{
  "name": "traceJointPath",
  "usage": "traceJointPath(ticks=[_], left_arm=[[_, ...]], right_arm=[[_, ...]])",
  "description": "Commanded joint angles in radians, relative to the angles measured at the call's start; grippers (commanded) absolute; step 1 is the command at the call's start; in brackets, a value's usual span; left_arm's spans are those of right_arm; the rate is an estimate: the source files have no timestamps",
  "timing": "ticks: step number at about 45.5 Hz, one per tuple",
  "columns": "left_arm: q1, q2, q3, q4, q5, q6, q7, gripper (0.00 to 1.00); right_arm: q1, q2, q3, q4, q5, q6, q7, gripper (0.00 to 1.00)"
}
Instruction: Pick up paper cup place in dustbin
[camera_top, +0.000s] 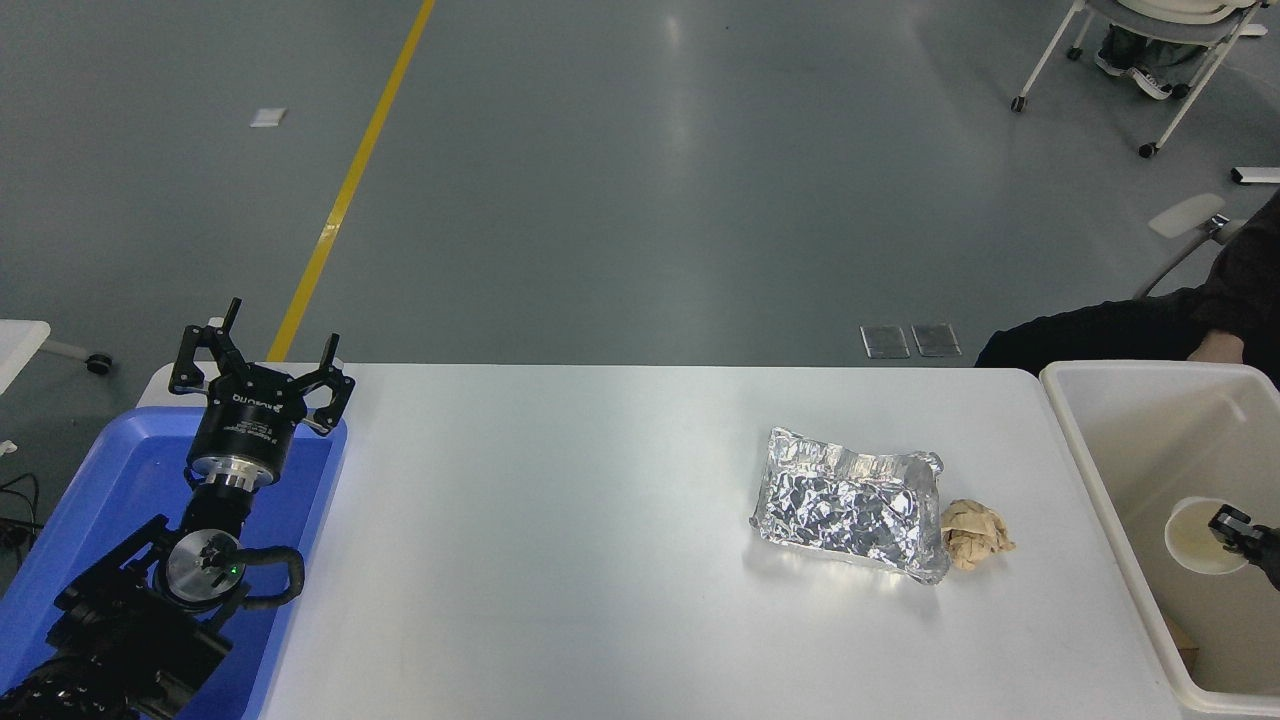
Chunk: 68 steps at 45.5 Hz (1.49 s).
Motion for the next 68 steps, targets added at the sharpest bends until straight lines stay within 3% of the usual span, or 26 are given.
traceJointPath(ticks=[1, 7, 10, 16, 21, 28, 36, 43, 50, 68], left_arm=[[-0.002, 0.0, 0.002, 0.0, 0.0, -0.002, 0.0, 1.0], [-0.003, 0.0, 0.005, 0.0, 0.0, -0.002, 0.0, 1.0], [-0.003, 0.0, 0.005, 0.0, 0.0, -0.002, 0.0, 1.0], [-0.003, 0.0, 0.006, -0.002, 0.0, -0.003, 0.002, 1.0], [-0.003, 0.0, 0.006, -0.002, 0.0, -0.005, 0.002, 1.0], [-0.003, 0.0, 0.006, -0.002, 0.0, -0.005, 0.002, 1.0], [-0.003, 0.0, 0.006, 0.0, 0.0, -0.003, 0.002, 1.0], [-0.002, 0.0, 0.006, 0.0, -0.002, 0.0, 0.0, 1.0], [-0.002, 0.0, 0.006, 0.0, -0.002, 0.0, 0.0, 1.0], [-0.002, 0.0, 0.005, 0.0, -0.002, 0.0, 0.0, 1.0]], right_arm=[[0.046, 0.008, -0.005, -0.001, 0.017, 0.01, 0.002, 1.0], [0.219, -0.07, -0.148, 0.13, 0.006, 0.061, 0.005, 1.0], [0.437, -0.149, -0.342, 0.336, 0.0, 0.077, 0.005, 1.0], [0.814, -0.159, -0.652, 0.604, 0.005, 0.12, 0.004, 1.0], [1.079, -0.088, -0.806, 0.755, 0.019, 0.206, 0.005, 1.0], [1.284, 0.008, -0.834, 0.908, 0.063, 0.421, 0.004, 1.0], [1.437, 0.139, -0.84, 1.072, 0.239, 0.582, -0.001, 1.0], [1.581, 0.31, -0.837, 1.181, 0.443, 0.587, -0.005, 1.0], [1.71, 0.395, -0.835, 1.238, 0.565, 0.587, -0.005, 1.0], [1.802, 0.422, -0.845, 1.321, 0.582, 0.587, -0.005, 1.0]])
